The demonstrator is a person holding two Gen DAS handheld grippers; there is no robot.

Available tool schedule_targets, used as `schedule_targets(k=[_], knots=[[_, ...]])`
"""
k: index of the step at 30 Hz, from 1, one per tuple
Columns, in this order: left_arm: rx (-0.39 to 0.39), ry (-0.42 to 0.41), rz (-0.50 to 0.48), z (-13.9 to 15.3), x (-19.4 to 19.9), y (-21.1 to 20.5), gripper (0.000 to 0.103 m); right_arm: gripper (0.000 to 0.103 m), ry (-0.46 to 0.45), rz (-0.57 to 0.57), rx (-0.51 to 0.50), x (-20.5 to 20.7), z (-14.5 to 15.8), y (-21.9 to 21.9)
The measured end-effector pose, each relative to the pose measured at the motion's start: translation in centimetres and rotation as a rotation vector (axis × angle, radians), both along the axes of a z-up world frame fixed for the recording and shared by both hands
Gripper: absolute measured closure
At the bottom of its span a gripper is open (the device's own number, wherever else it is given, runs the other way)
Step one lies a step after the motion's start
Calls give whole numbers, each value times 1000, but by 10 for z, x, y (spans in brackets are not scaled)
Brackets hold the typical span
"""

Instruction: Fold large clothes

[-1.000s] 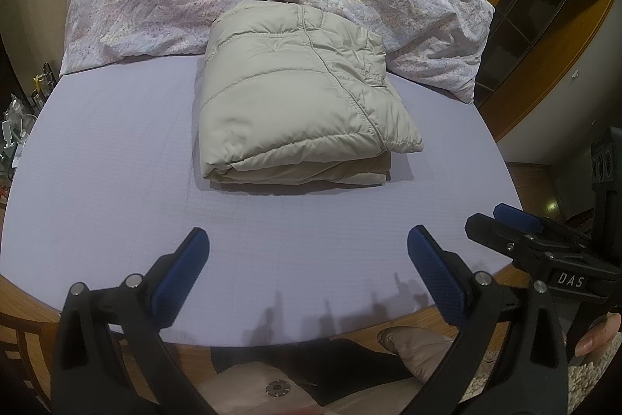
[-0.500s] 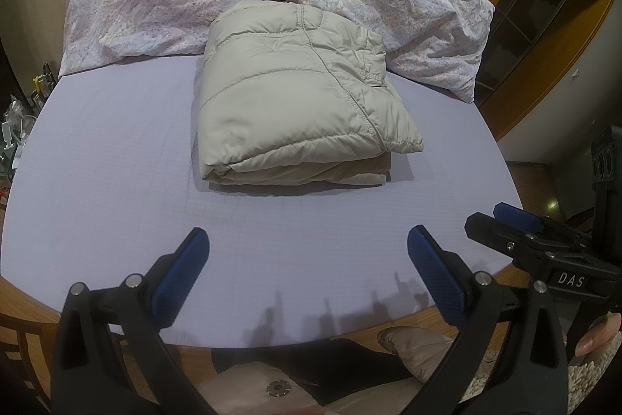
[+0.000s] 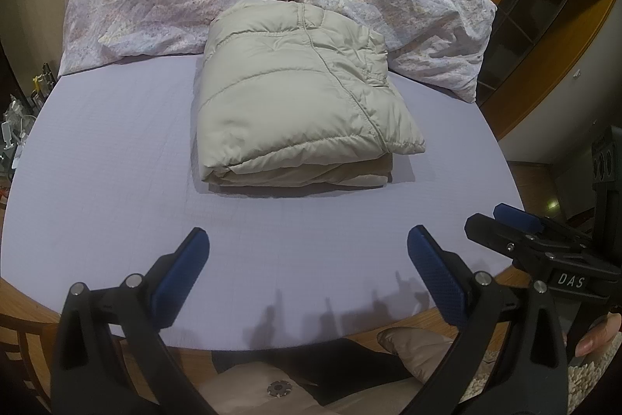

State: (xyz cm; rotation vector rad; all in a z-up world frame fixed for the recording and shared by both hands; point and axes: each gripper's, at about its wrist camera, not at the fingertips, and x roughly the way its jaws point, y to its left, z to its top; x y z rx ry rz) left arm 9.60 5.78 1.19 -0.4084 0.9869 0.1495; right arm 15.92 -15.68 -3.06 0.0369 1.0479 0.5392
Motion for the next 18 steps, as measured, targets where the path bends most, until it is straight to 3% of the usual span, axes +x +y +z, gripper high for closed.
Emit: schedule_targets(k=[18], knots=[[1, 2, 2, 0, 2, -1, 2, 9, 1, 1, 0, 1, 0, -1]])
